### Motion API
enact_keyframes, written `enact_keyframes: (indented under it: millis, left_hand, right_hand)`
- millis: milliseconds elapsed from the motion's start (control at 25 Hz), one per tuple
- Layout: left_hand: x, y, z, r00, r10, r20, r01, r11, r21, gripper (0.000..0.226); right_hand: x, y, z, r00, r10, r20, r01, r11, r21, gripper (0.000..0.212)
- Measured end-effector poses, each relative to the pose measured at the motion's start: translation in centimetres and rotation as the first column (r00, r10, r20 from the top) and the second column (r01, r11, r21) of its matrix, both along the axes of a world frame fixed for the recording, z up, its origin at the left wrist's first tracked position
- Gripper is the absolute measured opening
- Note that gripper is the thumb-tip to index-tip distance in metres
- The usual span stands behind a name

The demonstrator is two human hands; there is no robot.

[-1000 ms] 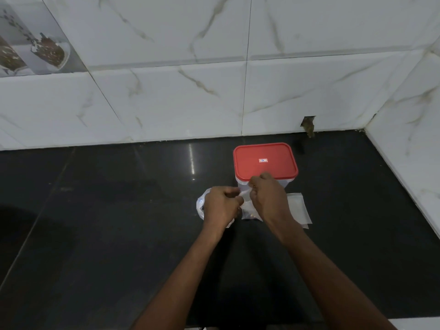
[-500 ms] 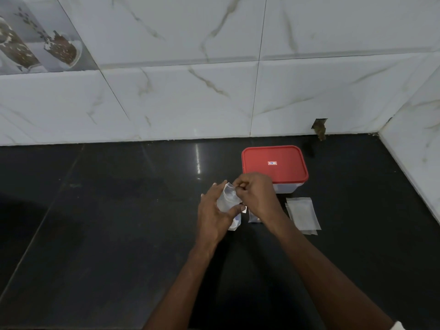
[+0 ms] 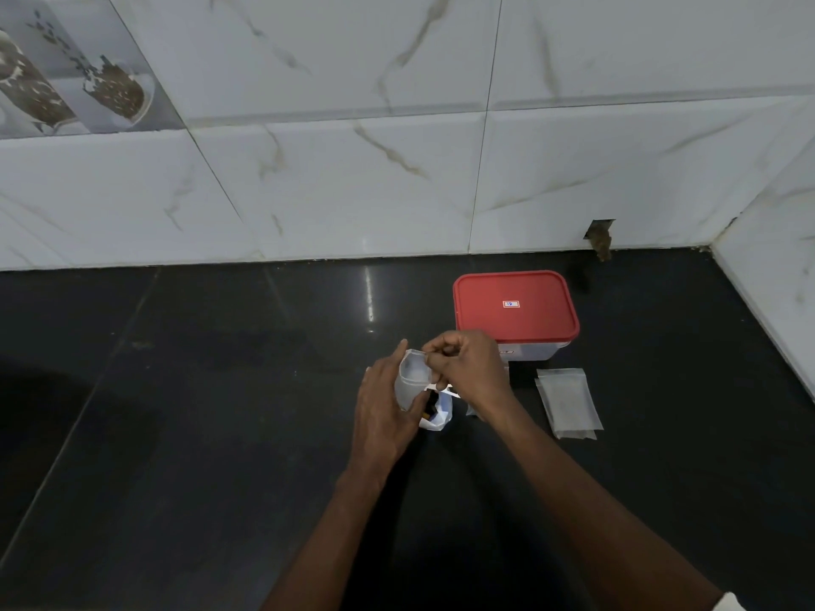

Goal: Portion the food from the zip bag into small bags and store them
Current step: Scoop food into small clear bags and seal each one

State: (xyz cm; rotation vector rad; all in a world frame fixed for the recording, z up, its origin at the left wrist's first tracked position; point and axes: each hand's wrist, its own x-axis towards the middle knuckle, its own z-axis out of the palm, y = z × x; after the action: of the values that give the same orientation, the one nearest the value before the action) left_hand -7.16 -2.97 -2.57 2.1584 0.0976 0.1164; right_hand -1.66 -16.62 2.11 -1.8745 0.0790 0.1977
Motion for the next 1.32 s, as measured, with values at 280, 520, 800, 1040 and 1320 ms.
enact_keyframes:
  millis: [280,520,800,1040,1320]
  left_hand:
    - [0.3,0.3,0.3,0.998,0.062,0.013,-0.059,0.985,-0.163,0.077]
    - [0.1,0.9,0.2,0.994,0.109,-0.007,-0.107,0.96,-0.257,0.077]
    - [-0.2,0.5,-0.5,0.989,0.147,0.01,-0.142,0.969,-0.2,0.062]
    - [0.4,2.0,-0.7,0.953,0.303,-0.013,-0.291,0.904,-0.312,0.062]
    - [-0.2,3.3,-2.5,0.932,0.34,-0.128,-0.362,0.85,-0.382,0.055]
  right_hand:
    - [0.4,-0.2,0.0,0.996,0.085,-0.01,-0.085,0.996,-0.004,0.011]
    - [0.4,0.0,-0.9,0.99,0.137,0.023,-0.137,0.99,0.011,0.014]
    - [0.6,0.5,-1.7,0.977,0.177,0.117,-0.154,0.97,-0.187,0.018]
    - [0.8,-2.1,-3.7,0.996,0.079,0.048,-0.037,0.817,-0.576,0.018]
    - [-1.5,-1.8,-6.9,0.994,0.09,-0.067,-0.112,0.816,-0.568,0.013]
